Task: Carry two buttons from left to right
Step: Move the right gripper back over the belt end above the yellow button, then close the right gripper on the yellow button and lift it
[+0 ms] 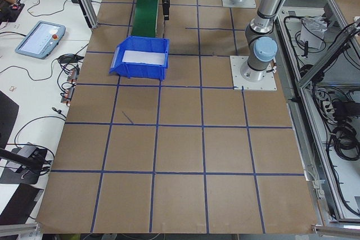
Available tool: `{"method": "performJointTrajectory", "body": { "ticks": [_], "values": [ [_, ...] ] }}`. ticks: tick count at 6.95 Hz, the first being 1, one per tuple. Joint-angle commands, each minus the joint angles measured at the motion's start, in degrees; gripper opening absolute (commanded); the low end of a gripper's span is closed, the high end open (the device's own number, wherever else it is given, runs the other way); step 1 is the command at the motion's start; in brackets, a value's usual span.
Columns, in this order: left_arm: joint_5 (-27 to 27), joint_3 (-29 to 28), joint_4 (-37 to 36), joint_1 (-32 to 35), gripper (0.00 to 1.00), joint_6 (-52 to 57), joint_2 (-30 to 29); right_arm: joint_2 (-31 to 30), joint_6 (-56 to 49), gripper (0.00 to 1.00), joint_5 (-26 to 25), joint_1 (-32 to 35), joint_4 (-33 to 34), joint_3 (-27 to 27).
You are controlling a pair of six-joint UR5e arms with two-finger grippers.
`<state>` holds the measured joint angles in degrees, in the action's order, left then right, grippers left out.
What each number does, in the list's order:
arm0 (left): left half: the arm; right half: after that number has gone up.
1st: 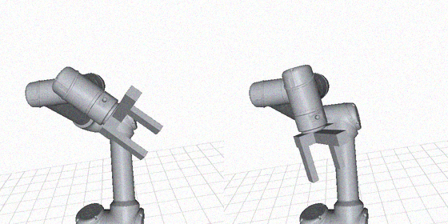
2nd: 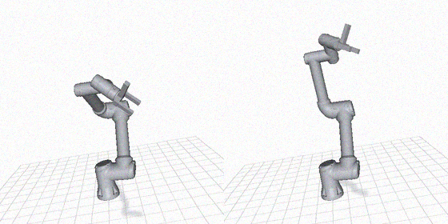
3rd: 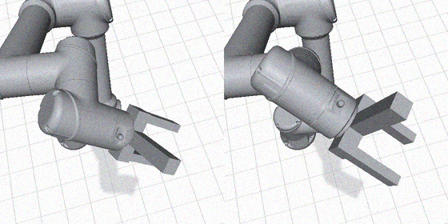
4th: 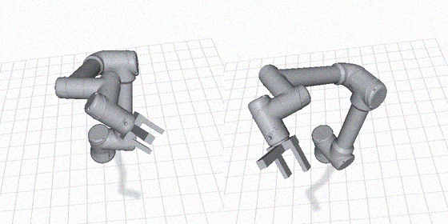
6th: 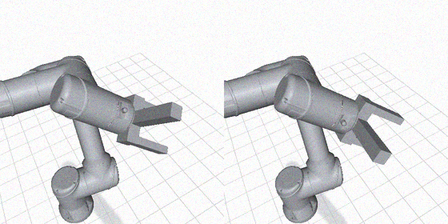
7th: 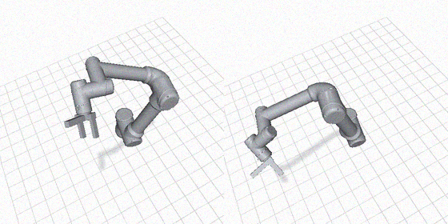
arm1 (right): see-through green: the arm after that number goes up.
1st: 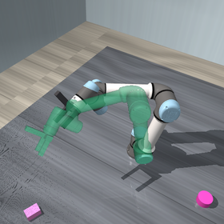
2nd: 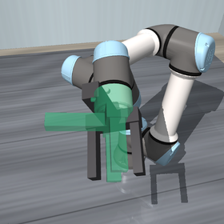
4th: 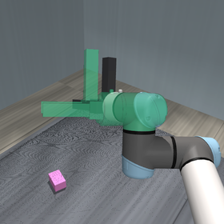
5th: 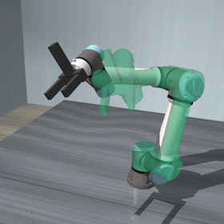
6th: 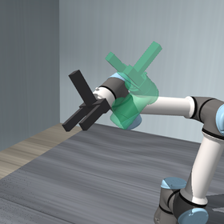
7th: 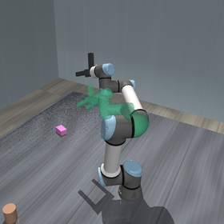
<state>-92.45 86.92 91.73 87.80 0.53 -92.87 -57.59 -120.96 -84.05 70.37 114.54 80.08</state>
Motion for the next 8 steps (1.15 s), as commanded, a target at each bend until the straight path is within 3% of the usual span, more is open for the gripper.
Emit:
{"method": "performJointTrajectory", "body": {
  "ticks": [1, 7, 8],
  "values": [
    [-0.01, 0.00, 0.03, 0.00, 1.00, 0.00, -0.03, -0.07, 3.09, 0.99, -1.21, 1.35, -0.63, 0.34],
    [0.08, 0.09, -0.06, 0.00, 1.00, 0.00, -0.03, 0.28, 3.10, 0.97, -1.91, 1.88, -2.39, 0.43],
    [-0.01, 0.09, -0.06, -0.09, 1.00, 0.00, 0.06, 0.29, 3.01, 0.81, -1.91, 1.88, -2.22, 0.43]
  ]
}}
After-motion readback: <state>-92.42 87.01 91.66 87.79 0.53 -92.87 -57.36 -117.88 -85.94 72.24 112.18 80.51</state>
